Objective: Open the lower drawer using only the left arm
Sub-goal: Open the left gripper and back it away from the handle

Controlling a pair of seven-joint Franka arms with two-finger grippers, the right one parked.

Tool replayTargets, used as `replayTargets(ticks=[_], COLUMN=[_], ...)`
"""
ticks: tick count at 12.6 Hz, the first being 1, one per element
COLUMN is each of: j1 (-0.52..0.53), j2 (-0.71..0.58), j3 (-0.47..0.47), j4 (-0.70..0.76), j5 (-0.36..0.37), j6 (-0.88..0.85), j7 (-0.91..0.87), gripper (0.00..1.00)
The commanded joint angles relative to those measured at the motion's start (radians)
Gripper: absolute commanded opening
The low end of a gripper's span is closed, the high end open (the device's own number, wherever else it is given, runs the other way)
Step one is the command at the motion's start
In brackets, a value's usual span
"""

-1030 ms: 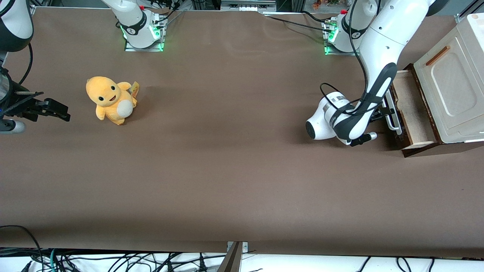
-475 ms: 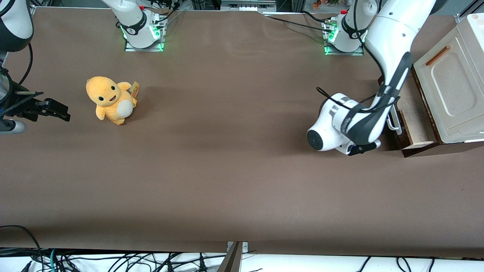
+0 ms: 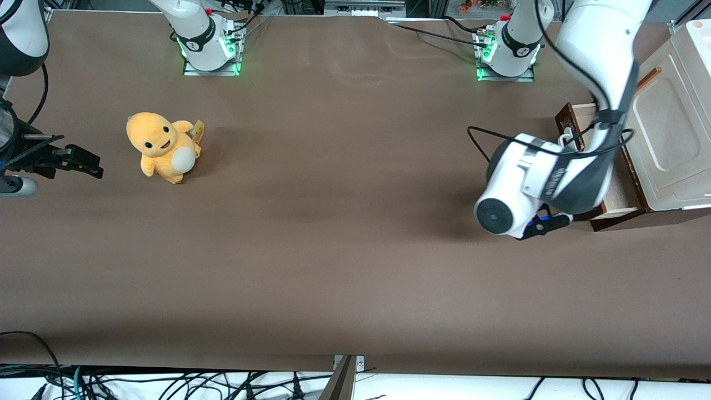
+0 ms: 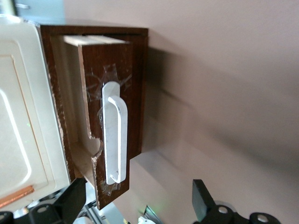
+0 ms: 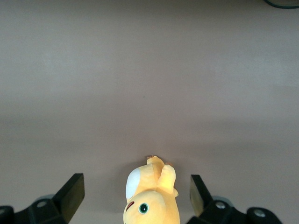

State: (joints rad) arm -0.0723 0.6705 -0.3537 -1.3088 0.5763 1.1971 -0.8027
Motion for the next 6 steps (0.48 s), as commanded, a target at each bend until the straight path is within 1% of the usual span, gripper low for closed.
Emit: replayTargets(ticks=[1,2,4,6], j1=[0.025,0.038,0.061,0.095], j2=[-0.009,-0.022,-0.055,-0.058], j3=[0.004,0.005,0.007,0.016], j4=[0.101,0.133,0.154,0.222], j5=[-0.073,-0.100,-0.133,-0.189], j6=[-0.033,-0.040,-0.039,-0.039], j7=[0.115,0.155,0.241,0.327], gripper=[1.00,1.00,1.00,1.00])
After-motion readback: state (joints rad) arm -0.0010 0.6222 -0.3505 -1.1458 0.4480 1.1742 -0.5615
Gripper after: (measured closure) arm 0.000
